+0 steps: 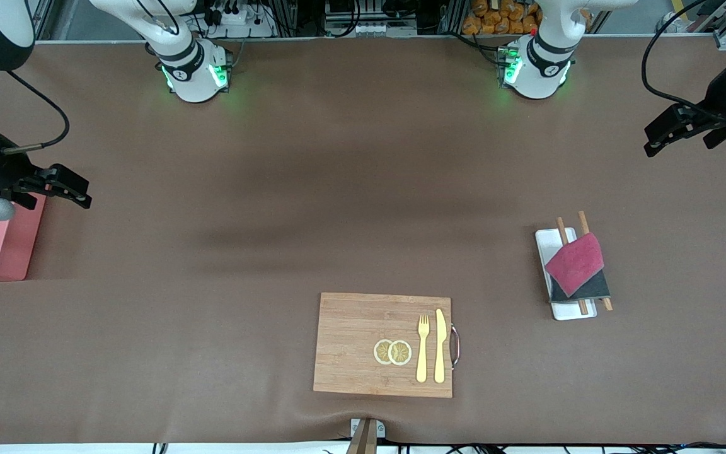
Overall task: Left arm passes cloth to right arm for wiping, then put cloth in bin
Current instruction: 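Lower the left gripper onto the pink cloth on the tray and grasp it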
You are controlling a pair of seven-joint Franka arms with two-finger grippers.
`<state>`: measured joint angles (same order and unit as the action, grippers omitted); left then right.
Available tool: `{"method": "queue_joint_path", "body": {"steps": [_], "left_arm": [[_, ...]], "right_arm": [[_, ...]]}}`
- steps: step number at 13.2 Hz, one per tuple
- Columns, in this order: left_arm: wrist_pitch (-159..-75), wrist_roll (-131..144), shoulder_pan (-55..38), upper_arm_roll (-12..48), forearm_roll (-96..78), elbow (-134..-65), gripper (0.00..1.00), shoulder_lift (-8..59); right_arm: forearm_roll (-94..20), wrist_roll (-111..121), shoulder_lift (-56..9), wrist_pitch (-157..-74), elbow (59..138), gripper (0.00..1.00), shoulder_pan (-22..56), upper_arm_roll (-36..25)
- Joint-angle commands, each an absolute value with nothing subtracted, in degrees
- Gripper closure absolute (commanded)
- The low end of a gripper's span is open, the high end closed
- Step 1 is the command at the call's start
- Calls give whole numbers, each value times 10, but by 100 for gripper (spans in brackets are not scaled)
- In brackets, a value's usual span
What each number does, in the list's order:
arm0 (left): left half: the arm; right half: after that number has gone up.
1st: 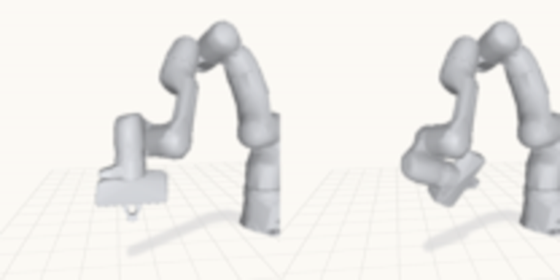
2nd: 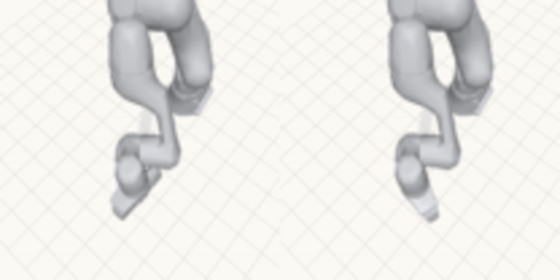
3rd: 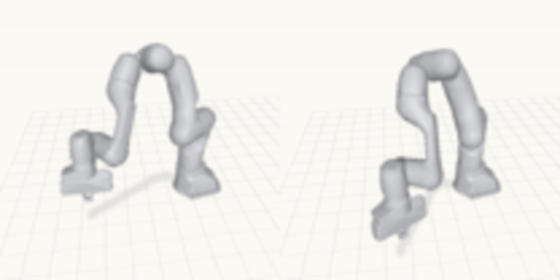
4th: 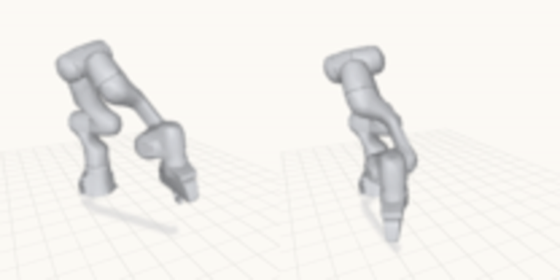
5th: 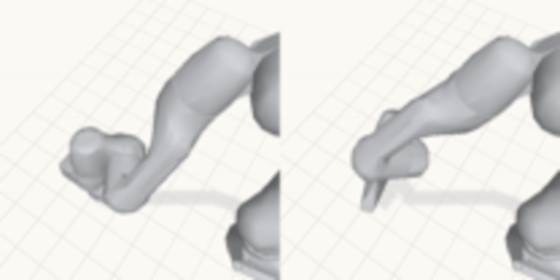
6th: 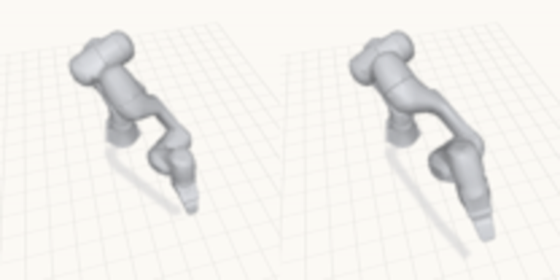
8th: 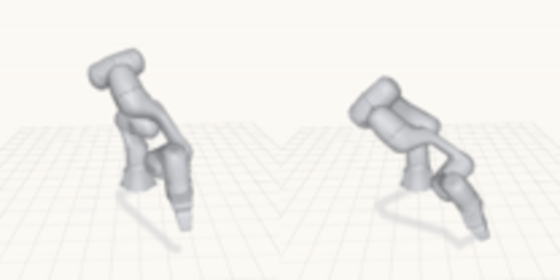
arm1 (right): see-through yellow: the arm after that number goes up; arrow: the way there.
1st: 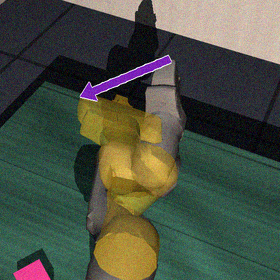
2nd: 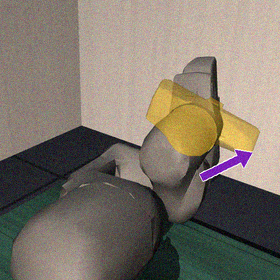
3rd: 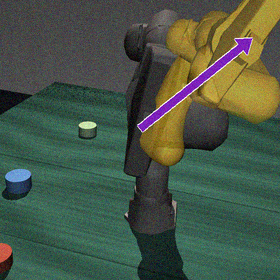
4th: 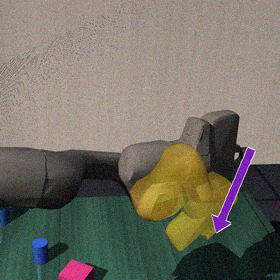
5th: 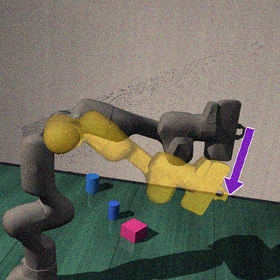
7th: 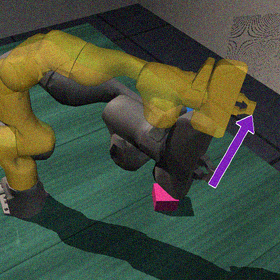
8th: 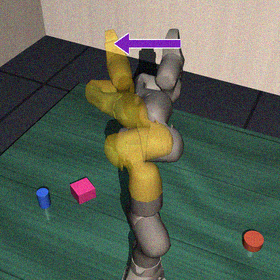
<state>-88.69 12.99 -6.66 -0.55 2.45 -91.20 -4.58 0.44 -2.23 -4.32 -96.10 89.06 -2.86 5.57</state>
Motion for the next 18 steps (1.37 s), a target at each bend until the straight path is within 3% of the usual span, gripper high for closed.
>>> {"method": "queue_joint_path", "body": {"steps": [1,10,16,18], "left_arm": [[-875,102,-69,-11,25,-900,0,-43],[-888,108,-62,-11,9,-891,0,-5],[-1011,143,-56,-11,4,-955,0,61],[-1089,149,-33,-11,3,-1012,0,69]], "right_arm": [[4,-25,-44,-956,884,0,-35,62],[4,-25,-44,-956,885,0,-36,62],[4,-25,-45,-956,885,0,-36,62],[4,-25,-45,-955,884,0,-34,62]]}}
